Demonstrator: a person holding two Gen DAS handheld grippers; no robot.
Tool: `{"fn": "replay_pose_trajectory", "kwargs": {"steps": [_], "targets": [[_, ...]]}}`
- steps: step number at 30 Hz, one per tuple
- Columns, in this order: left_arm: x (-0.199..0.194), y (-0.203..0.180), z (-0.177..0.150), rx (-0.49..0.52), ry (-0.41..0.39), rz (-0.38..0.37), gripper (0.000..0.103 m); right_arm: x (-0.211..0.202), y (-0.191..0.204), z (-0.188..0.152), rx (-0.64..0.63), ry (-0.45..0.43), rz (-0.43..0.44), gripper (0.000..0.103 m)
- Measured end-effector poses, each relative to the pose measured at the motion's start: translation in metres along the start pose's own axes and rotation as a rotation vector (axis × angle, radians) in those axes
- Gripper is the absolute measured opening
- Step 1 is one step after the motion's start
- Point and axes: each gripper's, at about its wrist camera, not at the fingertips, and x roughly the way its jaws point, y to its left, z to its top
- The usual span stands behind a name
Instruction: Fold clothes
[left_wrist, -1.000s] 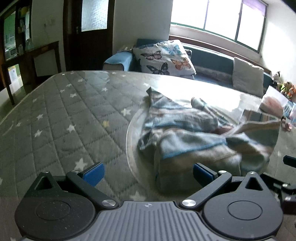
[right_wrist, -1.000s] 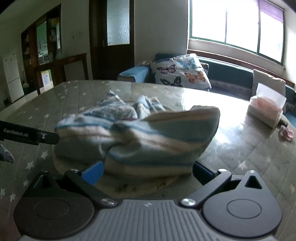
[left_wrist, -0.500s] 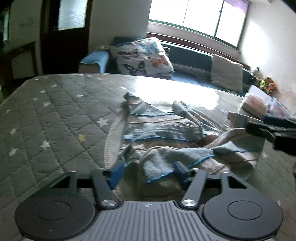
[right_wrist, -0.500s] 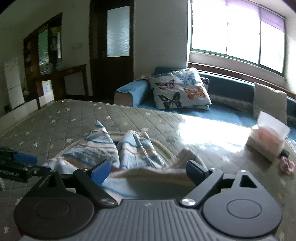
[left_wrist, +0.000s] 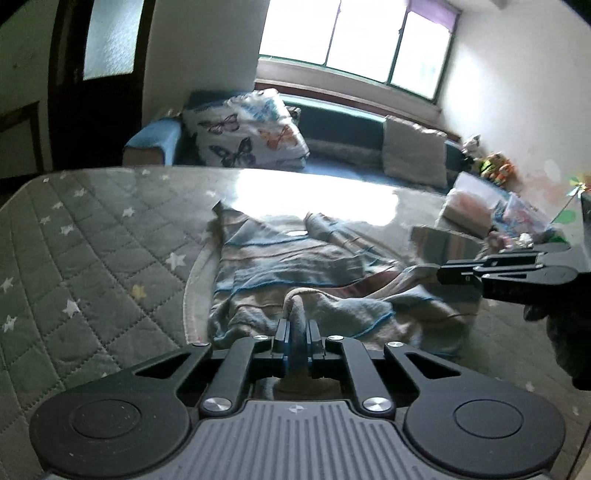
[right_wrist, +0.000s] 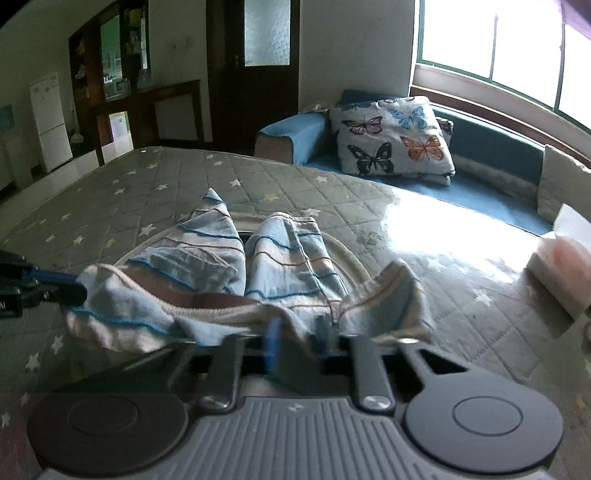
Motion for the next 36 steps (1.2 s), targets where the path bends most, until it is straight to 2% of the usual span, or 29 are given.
{"fn": "replay_pose_trajectory", "kwargs": {"steps": [6,11,13,14,18,21,23,24,29,32,33,34,35,36], "targets": [[-0.032,-0.015,-0.013,0.064,-0.047,-0.061,0.003,-0.036,-0.004,-0.017,-0.003,-0.041,-0.003,0.001],[-0.052,-0.032,-0.026,0.113,-0.072,-0.141,0.001,-0.060,-0.001,-0.029,-0.032,-0.054,-0.015,0.003],[-0.055,-0.041,-0.033,0.155,-0.069,-0.155,0.001,-0.063,0.000,-0.025,-0.044,-0.064,-0.014,0.007],[-0.057,-0.046,-0.035,0.169,-0.074,-0.148,0.002,-0.063,0.003,-0.023,-0.054,-0.075,-0.021,0.012],[-0.053,-0.038,-0.028,0.121,-0.070,-0.097,0.004,-0.055,0.007,-0.007,-0.081,-0.083,-0.018,0.033],[-0.044,-0.025,-0.018,0.081,-0.065,-0.045,0.017,-0.039,0.011,0.006,-0.119,-0.073,-0.011,0.041],[-0.036,-0.018,-0.013,0.063,-0.062,-0.005,0.051,-0.027,0.011,0.012,-0.135,-0.057,-0.006,0.047],[-0.032,-0.013,-0.011,0.051,-0.060,0.013,0.054,-0.020,0.011,0.015,-0.143,-0.048,-0.001,0.049],[-0.004,0.004,-0.004,-0.016,0.001,0.000,0.054,0.011,0.006,0.023,-0.156,0.022,0.029,0.053],[0.007,0.009,-0.004,-0.016,0.027,-0.012,0.052,0.024,0.002,0.021,-0.160,0.076,0.045,0.052],[0.009,0.008,-0.005,-0.014,0.033,-0.020,0.047,0.027,0.000,0.019,-0.155,0.091,0.045,0.047],[0.011,0.008,-0.006,-0.003,0.035,-0.035,0.031,0.029,-0.002,0.017,-0.147,0.104,0.049,0.045],[0.010,0.006,-0.006,0.008,0.031,-0.040,0.020,0.029,-0.004,0.015,-0.139,0.114,0.057,0.035],[0.009,0.005,-0.007,0.017,0.022,-0.038,0.015,0.028,-0.006,0.013,-0.134,0.116,0.061,0.025]]}}
